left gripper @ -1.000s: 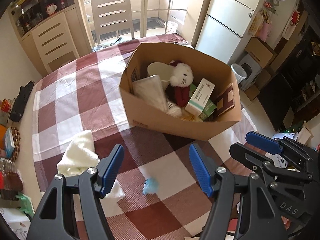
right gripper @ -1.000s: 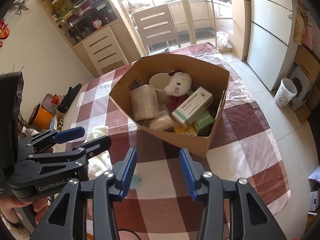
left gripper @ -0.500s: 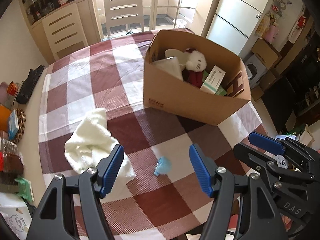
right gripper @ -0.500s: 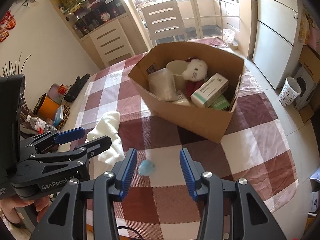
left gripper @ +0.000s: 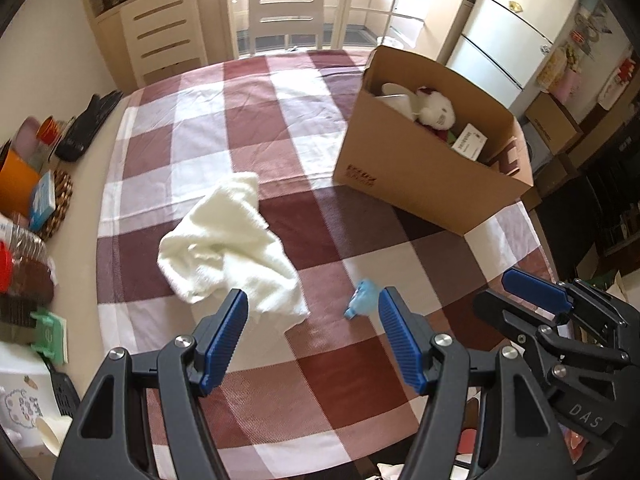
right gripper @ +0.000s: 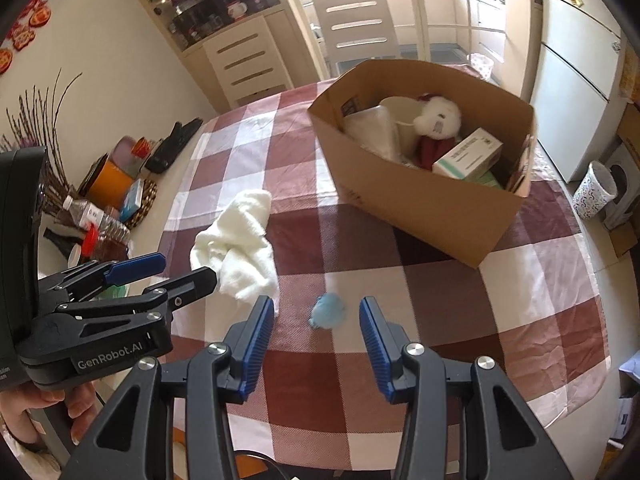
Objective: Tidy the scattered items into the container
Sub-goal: 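Withdraw both open tools from the box toward the white towel and blue ball, then grasp the white towel with the left tool while the right tool grasps the blue fluffy ball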
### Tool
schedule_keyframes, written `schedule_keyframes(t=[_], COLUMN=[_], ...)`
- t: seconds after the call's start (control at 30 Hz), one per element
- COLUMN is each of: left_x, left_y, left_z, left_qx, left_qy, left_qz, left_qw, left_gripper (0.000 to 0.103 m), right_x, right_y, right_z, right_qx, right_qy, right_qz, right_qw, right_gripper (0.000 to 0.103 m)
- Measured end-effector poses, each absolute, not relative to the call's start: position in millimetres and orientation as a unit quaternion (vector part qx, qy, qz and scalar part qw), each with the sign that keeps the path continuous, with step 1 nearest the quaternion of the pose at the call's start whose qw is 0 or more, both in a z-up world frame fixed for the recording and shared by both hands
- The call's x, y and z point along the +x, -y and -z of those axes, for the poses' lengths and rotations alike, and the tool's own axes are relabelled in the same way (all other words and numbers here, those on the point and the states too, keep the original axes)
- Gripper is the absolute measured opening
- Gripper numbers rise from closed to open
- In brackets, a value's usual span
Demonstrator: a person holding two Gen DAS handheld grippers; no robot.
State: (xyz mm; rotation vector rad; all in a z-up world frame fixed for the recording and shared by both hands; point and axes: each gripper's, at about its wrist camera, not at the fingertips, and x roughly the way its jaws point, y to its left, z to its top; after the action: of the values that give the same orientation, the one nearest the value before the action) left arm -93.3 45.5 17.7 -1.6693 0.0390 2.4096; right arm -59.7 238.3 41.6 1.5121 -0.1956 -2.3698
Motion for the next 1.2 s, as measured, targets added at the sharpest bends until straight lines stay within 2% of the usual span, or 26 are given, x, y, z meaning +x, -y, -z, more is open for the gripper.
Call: schedule_keyframes(t=[0.3, 0.7, 1.03, 1.2], left_x=[-87, -93, -120, -142], left_y=[-12, 42, 33, 24], left_z=[-6, 40, 93, 110], left_qx=[-0.577, -0.613, -0.651, -0.654], left_qy=[0.014, 0.048, 0.062, 0.057], left_qz=[-0.814, -0.788, -0.756, -0.754], left_qw=[0.072, 0.014, 0.021, 0.022], left_gripper=[0.069, 0.069, 0.070, 0.070], right_x=[-57, -64, -84, -100], right_y=[-220, -219, -206, -203], right_z=[-30, 15, 67, 91], right_qx=[0.544, 0.583, 0.615, 0.625], right_qy=[0.055, 0.051, 0.023, 0.019], right_qz=[0.818, 0.794, 0.772, 0.764], right_qw=[0.178, 0.164, 0.161, 0.156], right_gripper=[0.045, 0.046, 0.054, 0.054])
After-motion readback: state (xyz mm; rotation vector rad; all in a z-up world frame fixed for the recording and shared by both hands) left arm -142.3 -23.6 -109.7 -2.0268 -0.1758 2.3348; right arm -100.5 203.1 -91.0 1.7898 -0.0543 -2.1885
